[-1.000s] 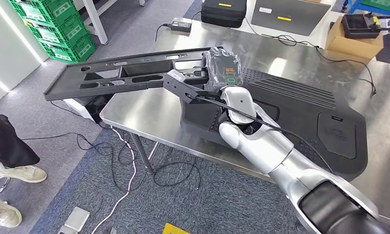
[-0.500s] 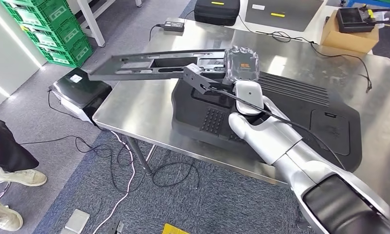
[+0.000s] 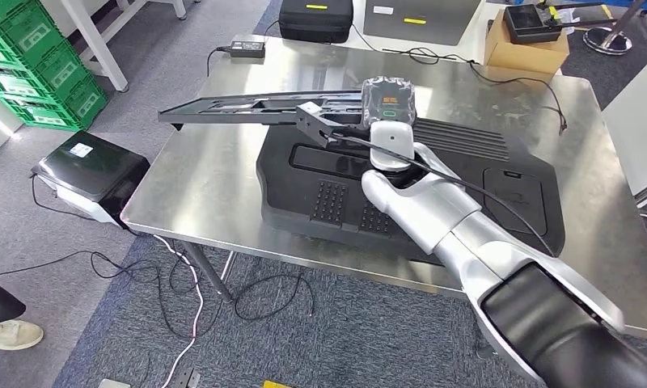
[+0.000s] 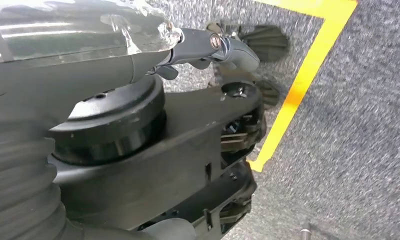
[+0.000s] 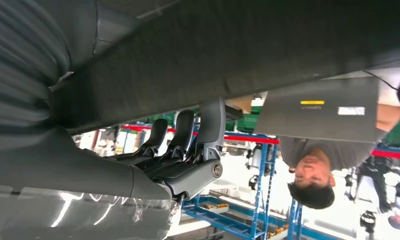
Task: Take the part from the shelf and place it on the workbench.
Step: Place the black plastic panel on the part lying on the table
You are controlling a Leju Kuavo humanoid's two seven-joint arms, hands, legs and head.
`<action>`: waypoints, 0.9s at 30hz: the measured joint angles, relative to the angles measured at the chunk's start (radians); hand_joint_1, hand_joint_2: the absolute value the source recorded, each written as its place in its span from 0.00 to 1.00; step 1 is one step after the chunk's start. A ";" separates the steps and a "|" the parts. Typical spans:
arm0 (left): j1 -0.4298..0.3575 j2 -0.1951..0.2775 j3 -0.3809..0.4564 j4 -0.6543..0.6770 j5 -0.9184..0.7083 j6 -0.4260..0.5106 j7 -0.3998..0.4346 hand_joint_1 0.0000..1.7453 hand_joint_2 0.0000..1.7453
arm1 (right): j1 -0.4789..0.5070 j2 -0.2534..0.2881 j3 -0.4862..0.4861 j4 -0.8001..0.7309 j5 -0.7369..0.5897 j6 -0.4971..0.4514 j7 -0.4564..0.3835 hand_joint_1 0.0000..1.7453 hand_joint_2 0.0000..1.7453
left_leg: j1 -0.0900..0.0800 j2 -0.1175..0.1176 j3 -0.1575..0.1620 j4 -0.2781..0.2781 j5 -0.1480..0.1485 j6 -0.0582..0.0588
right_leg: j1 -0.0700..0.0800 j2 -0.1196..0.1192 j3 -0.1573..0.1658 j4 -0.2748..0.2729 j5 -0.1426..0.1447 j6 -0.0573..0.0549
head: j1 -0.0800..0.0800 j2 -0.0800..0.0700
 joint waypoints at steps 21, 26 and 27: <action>-0.009 0.000 -0.015 0.000 -0.013 -0.031 0.016 0.00 1.00 | -0.024 -0.044 0.001 0.084 0.026 0.018 0.008 1.00 1.00 | -0.003 0.027 -0.108 0.280 -0.144 -0.029 | 0.007 -0.038 0.006 -0.023 0.023 -0.034 | 0.024 0.000; -0.011 0.001 -0.015 0.000 -0.019 -0.032 0.019 0.00 1.00 | -0.024 -0.061 -0.009 0.106 0.012 0.015 0.006 1.00 1.00 | -0.004 -0.002 -0.007 0.042 -0.010 -0.011 | 0.008 -0.003 0.006 -0.015 0.020 -0.029 | 0.008 0.000; -0.011 0.001 -0.016 0.000 -0.019 -0.032 0.019 0.00 1.00 | -0.022 -0.063 -0.010 0.108 0.007 0.014 0.005 1.00 1.00 | -0.005 -0.010 0.006 0.010 -0.003 -0.007 | 0.007 0.002 0.004 -0.014 0.020 -0.025 | 0.007 0.000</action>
